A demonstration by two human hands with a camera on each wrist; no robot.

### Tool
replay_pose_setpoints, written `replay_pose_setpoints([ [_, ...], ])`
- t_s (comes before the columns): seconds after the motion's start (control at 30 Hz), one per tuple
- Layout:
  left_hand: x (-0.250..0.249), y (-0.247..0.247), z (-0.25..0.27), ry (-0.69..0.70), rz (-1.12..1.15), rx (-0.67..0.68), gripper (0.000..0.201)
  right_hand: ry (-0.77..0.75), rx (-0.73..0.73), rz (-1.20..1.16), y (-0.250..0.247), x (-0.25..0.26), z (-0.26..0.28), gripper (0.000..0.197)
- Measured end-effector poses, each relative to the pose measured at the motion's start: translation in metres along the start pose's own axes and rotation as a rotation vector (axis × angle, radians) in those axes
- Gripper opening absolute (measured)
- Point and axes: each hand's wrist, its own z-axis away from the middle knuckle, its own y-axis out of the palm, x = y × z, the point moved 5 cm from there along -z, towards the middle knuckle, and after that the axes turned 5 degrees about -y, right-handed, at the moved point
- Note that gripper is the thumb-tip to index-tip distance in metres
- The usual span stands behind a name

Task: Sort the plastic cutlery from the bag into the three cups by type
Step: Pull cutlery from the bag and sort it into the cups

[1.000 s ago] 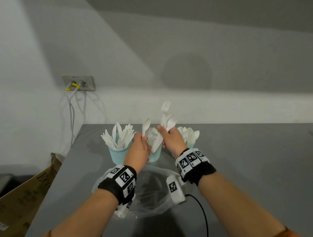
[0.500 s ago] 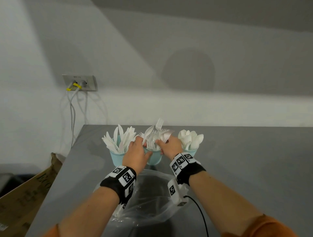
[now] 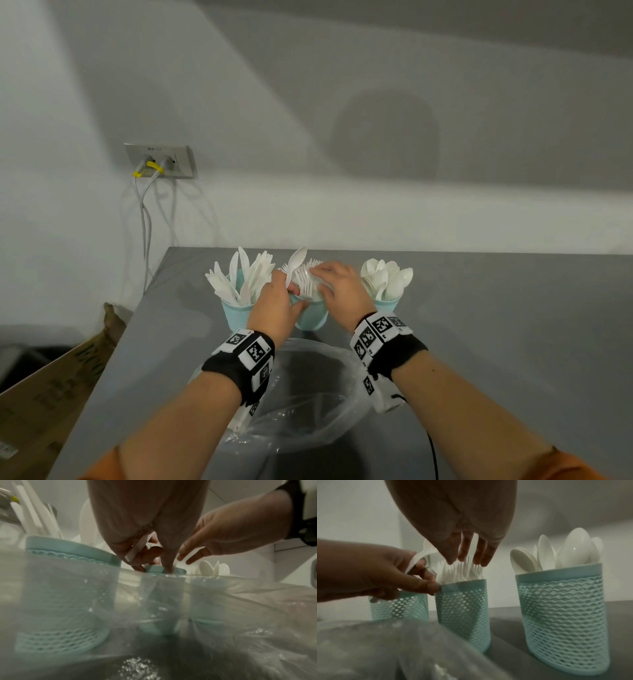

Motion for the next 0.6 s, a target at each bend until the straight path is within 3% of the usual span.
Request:
replay_pose_setpoints([
  [0.17,-0.002,-0.001,0.002,-0.004,-0.014,0.007,0.038,0.047,-0.017,0.034,-0.008,-0.005,0.002,0.04],
  [0.33,-0.008,0.003,0.012,0.032,-0.098,0.003,0.035,0.129,-0.166,-0.402,-0.024,0.011,0.006,0.048],
  [0.5,-0.02,0.006,0.031,0.133,-0.196,-0.069,0.036,0.254,-0.171,-0.676,-0.025,0.017,0.01,0.008],
  [0.6,-0.025,0.004,0.044,0.105,-0.127,-0.056,0.028,0.288,-0.235,-0.752,-0.033,0.015,0.017,0.009],
])
